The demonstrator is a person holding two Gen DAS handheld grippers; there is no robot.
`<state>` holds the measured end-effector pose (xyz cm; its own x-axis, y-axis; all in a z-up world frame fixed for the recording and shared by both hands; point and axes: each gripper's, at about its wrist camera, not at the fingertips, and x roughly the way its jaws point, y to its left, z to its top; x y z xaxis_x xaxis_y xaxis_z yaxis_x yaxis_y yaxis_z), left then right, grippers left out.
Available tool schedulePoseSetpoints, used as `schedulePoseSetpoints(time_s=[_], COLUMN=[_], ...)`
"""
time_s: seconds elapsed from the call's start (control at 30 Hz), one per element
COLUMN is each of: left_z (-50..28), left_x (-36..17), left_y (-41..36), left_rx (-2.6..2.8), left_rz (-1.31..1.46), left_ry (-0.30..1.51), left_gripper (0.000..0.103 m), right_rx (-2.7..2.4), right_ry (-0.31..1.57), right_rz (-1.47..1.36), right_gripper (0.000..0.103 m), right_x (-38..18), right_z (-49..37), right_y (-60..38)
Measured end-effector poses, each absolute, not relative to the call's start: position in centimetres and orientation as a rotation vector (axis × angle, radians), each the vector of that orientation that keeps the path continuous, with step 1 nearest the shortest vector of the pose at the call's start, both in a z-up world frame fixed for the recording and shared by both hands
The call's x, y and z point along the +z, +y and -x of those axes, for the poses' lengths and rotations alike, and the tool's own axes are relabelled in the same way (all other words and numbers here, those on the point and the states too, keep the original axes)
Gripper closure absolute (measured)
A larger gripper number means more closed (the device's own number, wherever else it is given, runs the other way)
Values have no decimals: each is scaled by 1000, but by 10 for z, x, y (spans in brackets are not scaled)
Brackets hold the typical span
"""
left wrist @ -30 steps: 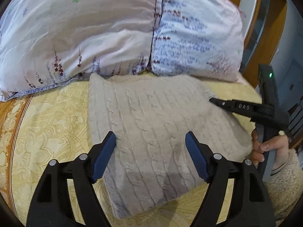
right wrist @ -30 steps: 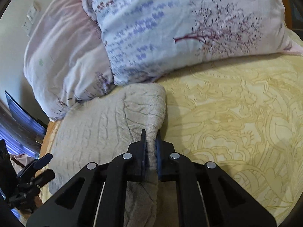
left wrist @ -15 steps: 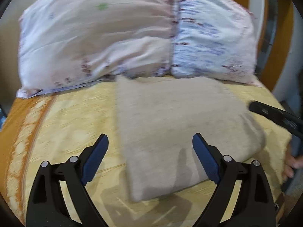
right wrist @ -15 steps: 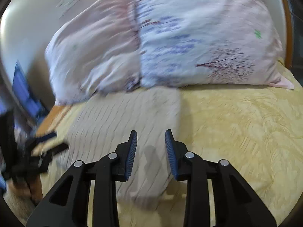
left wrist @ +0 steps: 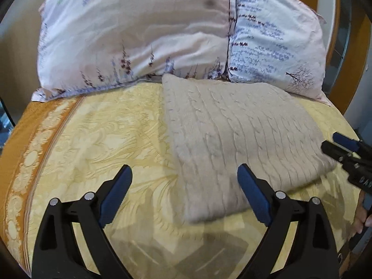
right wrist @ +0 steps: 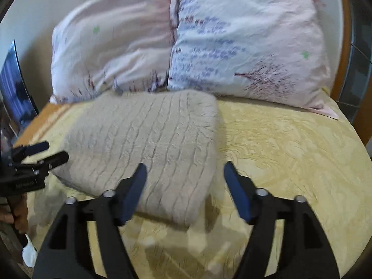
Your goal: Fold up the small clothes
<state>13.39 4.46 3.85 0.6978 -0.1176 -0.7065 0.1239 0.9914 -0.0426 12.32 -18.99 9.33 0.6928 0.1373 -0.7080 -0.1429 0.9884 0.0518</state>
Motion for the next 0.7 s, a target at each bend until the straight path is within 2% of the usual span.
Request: schedulePoseSetpoints(time_s=[0.1,0.13,0.23,0.7], left_z=[-117,-113,-108,-103], left_x=[37,34,29,7], left_y=[49,49,45,25], left_rx=[-124,-113,-97,-46], left_rz=[6,5,-18,-113], left_ry=[786,794,816,916], left_gripper=[4,2,2,2], right_rx=[155,142,119,48], right_ry=[815,827,838,962], right_rz=[-30,-31,-12,25], right_gripper=[22,13,8,5], right_x=[88,85,79,49], right_z=[-112,-108,-98,-94], right_y=[-189,-187,-179,-158])
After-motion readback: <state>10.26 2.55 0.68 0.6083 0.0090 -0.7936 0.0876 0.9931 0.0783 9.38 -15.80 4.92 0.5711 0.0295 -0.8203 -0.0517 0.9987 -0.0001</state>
